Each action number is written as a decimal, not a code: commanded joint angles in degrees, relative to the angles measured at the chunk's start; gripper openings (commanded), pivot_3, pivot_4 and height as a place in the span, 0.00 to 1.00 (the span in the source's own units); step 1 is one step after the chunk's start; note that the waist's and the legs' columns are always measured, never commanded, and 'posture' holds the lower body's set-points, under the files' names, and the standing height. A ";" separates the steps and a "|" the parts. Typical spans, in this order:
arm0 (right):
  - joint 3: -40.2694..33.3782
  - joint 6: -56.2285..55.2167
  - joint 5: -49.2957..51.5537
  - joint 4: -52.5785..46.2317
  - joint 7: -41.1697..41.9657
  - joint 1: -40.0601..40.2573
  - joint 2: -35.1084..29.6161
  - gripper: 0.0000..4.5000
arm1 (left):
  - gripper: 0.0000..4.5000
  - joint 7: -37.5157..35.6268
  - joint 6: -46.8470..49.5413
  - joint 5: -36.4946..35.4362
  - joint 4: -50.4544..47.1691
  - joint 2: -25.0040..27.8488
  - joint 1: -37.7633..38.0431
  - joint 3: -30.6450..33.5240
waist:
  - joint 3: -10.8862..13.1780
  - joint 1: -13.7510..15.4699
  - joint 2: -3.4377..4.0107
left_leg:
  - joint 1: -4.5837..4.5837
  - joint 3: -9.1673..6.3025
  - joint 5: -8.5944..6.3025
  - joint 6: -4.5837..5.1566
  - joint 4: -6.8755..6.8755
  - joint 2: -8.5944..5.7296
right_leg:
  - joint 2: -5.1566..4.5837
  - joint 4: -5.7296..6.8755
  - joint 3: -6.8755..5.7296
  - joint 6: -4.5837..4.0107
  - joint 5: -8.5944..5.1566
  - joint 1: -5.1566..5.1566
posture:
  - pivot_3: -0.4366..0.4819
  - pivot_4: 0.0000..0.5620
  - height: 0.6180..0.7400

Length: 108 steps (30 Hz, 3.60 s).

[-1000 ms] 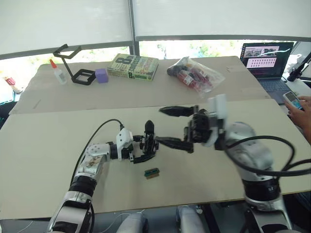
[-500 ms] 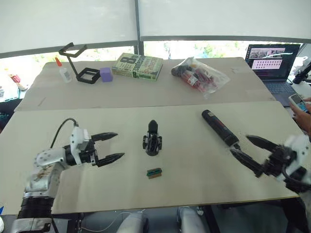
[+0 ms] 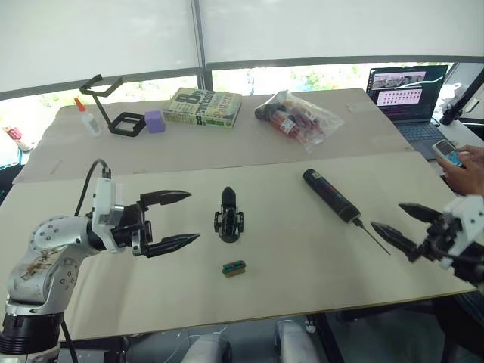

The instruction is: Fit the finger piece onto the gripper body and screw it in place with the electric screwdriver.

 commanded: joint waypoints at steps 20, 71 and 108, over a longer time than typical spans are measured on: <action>25.99 -5.28 -18.39 36.29 6.43 -33.22 1.75 0.44 | 1.00 3.40 1.72 1.35 -3.93 -1.38 -4.23 -3.68 | 0.08 -0.10 -0.08 | -1.04 0.06 0.19 -0.33 0.11 -0.05 | -0.11 -0.06 -0.21 0.03 0.01 -1.14 | 0.48 0.27 1.00; 54.53 55.05 -8.06 -15.09 4.95 -44.79 -14.73 0.99 | 1.00 -0.95 -2.20 3.03 -5.43 -1.49 -2.76 -6.45 | 0.33 0.24 0.06 | -1.42 0.00 0.18 -0.30 0.30 -0.09 | -0.18 -0.11 -0.31 0.04 0.15 -1.31 | 0.48 0.27 1.00; 53.34 36.01 -15.70 -3.17 11.72 -45.12 -19.13 0.44 | 1.00 1.08 -4.74 4.11 -7.45 -2.49 1.56 -6.49 | 0.34 0.64 0.02 | -1.42 0.01 0.19 -0.31 0.37 -0.13 | -0.21 -0.07 -0.33 0.04 0.20 -1.33 | 0.48 0.27 1.00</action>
